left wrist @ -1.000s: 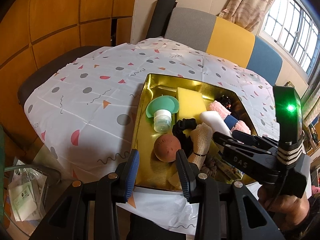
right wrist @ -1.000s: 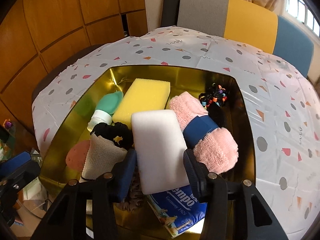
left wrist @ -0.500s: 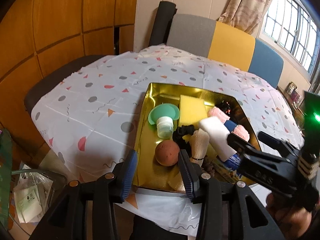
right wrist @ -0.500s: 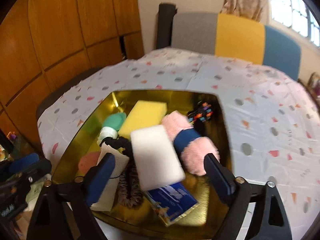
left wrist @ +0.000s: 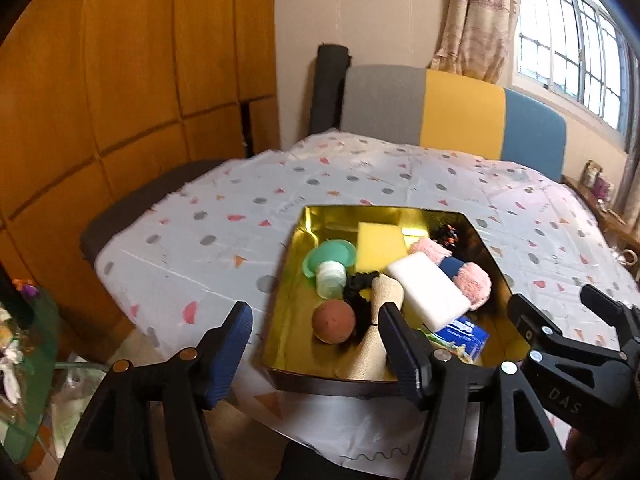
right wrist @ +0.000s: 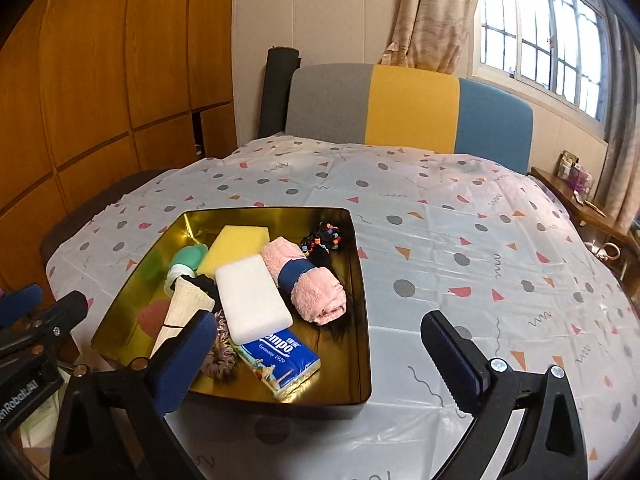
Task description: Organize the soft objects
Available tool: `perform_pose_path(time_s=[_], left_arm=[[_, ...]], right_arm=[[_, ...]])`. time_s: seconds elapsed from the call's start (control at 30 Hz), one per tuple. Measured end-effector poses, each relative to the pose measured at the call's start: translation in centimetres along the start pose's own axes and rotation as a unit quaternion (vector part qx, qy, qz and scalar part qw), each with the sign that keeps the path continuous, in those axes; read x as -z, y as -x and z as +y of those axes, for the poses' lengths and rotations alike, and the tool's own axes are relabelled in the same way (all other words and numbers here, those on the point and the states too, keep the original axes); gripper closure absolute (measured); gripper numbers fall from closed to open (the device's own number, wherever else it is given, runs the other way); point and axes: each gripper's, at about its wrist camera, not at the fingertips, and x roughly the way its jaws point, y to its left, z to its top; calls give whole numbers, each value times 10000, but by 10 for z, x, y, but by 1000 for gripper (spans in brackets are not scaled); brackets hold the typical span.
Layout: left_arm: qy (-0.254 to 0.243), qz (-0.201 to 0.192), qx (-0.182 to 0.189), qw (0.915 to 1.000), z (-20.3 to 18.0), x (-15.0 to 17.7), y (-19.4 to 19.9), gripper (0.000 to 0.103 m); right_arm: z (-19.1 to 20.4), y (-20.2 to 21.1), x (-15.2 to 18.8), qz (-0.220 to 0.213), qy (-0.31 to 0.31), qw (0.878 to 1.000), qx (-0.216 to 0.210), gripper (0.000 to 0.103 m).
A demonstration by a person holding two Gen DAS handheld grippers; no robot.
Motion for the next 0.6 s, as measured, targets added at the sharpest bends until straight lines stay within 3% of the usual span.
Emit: perform_pose_path(time_s=[0.13,0.6], left_arm=[[41,-134,-194,9997,-1,0,8,37],[190,-272,-118,9994,2,-2,19,37]], right_arm=[[0,7,0,-79,-20,10000,-20,0],[2,16,0,-171,-14,9998,-122,0]])
